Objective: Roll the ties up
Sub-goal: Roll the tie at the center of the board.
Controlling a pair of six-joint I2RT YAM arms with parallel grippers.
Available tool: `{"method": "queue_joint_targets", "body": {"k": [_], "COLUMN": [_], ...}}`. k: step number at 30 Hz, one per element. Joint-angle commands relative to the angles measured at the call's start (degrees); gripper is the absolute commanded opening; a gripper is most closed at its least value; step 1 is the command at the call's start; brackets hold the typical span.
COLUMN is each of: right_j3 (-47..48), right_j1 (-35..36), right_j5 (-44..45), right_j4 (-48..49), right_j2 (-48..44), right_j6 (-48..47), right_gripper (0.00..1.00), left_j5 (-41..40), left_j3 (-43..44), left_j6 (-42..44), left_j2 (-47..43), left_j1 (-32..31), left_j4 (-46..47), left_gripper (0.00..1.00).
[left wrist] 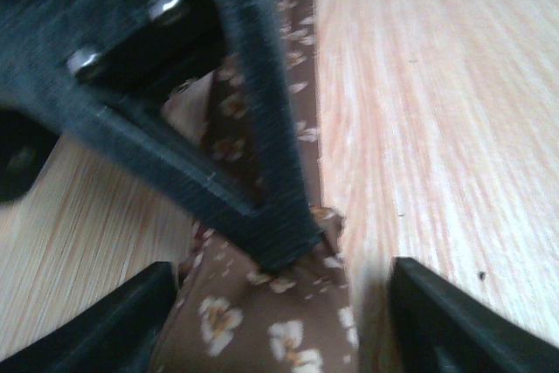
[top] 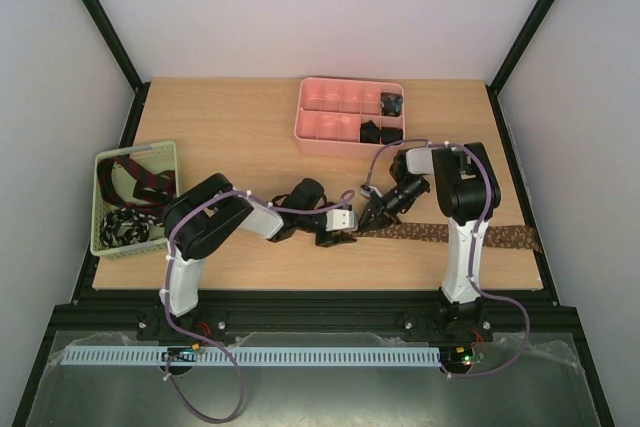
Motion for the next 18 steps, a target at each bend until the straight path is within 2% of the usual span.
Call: {"method": "queue_joint_targets", "body": {"k": [1,4,7,9,10,12,15,16,18], "right_j3": [2.08,2.58,1.53,0.87,0.67,0.53,0.43,0.42,0.77], "right_j1": [0.14,0.18,0.16,0.13,0.12,0.10,0.15,0.18,0.18], "right_j5": [2.30,2.60,3.62,4.30,4.34,3.70,3.36,3.55,4.22], "right_j4": [-2.29,-1.15,0.49,1.26,1.37,1.32,2.49,2.87,2.18], "right_j2": [1.14,-2.01,-5.83,-7.26,-7.38,-6.65,-5.56,-5.40,-4.45], "right_j6": [1.19,3.44,5.99,6.83,6.92,6.25,6.28,6.31,5.50], "right_gripper": [0.02,0.15,0.30,0.32,0.32,0.26,0.04,0.02,0.03], "left_j5": [1.67,1.18,0.59,0.25,0.09,-0.09,-0.31,-0.56,-1.14], "left_j3": [1.78,1.89,1.72,1.01,0.80,0.86,1.46,1.63,1.85], "left_j6": [3.59,-0.43,-3.85,-5.20,-5.67,-6.48,-6.95,-7.09,-7.29], "left_j2": [2.09,1.96,1.95,1.76,1.67,1.77,2.01,2.05,2.13], "left_j1": [-0.39,-0.04,0.25,0.34,0.33,0.37,0.37,0.36,0.43], "left_j4": [-5.73,-9.28,-11.83,-11.77,-11.68,-11.67,-11.86,-11.95,-11.98], "left_gripper": [0.45,0.31,0.28,0.28,0.28,0.28,0.31,0.31,0.32]}}
